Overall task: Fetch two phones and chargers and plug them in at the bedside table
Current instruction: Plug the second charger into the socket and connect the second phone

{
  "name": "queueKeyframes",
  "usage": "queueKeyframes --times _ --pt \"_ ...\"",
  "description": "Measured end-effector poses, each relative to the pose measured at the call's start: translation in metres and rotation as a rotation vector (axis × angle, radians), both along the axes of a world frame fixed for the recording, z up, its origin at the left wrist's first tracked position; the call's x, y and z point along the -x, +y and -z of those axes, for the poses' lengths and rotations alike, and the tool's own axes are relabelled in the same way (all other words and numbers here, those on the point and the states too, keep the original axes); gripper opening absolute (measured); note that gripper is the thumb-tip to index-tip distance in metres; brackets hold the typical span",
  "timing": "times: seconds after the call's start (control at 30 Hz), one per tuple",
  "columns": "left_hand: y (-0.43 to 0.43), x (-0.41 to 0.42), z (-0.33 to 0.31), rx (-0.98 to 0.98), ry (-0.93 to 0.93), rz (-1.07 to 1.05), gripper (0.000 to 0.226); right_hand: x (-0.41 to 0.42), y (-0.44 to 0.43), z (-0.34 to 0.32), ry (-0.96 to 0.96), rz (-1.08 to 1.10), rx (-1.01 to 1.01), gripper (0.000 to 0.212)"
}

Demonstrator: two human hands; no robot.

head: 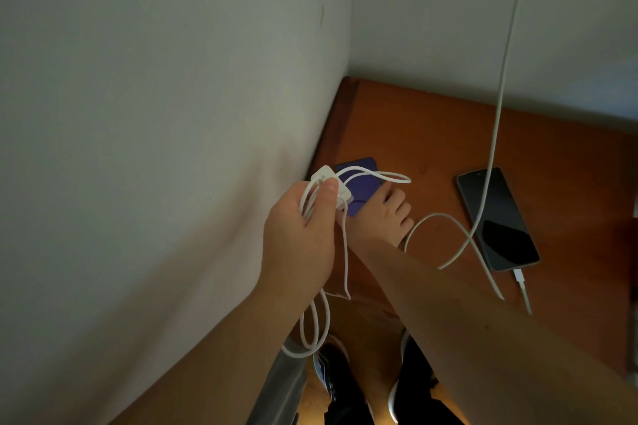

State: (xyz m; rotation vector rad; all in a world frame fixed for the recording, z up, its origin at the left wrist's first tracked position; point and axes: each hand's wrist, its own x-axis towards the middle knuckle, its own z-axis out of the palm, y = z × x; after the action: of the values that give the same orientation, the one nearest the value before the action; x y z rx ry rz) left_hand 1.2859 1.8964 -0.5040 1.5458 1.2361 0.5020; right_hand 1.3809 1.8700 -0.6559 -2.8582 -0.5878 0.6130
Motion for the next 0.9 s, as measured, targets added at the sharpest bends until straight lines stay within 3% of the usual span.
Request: queueKeyframes --times 0.07,0.17,0.2,0.3,0.4,0.53,0.7,0.8,0.9 --pt "-0.001 -0.002 -0.003 -0.004 -0.010 0.000 0.031 -0.001 -0.002 -0.015 0.053 0.058 -0.117 0.083" --pt "0.000 -0.007 -0.014 0.009 -0.025 -0.010 0.032 -0.001 -0.009 -0.053 0.299 0.228 -0.404 0.023" --pt "0.000 -0.009 -0.020 0.012 -0.021 -0.014 0.033 -0.001 -0.010 -0.070 0.465 0.356 -0.534 0.019" --pt "0.004 -0.013 -0.044 -0.032 0.010 0.030 0.035 -0.005 -0.010 -0.124 0.997 0.696 -0.700 0.039" --pt "0.013 -0.013 -0.079 -0.086 0.013 0.119 0.034 -0.016 -0.009 -0.173 1.343 0.681 -0.768 0.050" --pt "0.025 -0.016 -0.133 -0.169 -0.008 0.255 0.019 -0.031 -0.010 -0.237 1.312 0.576 -0.790 0.037" --pt "0.039 -0.027 -0.194 -0.274 -0.064 0.370 0.031 -0.057 -0.018 -0.306 1.517 0.544 -0.827 0.040" --pt "0.045 -0.035 -0.214 -0.131 -0.052 0.398 0.032 -0.077 -0.023 -0.334 1.556 0.632 -0.964 0.031" --pt "0.045 -0.039 -0.218 0.098 0.048 0.433 0.032 -0.086 -0.039 -0.349 1.432 0.648 -0.873 0.024"
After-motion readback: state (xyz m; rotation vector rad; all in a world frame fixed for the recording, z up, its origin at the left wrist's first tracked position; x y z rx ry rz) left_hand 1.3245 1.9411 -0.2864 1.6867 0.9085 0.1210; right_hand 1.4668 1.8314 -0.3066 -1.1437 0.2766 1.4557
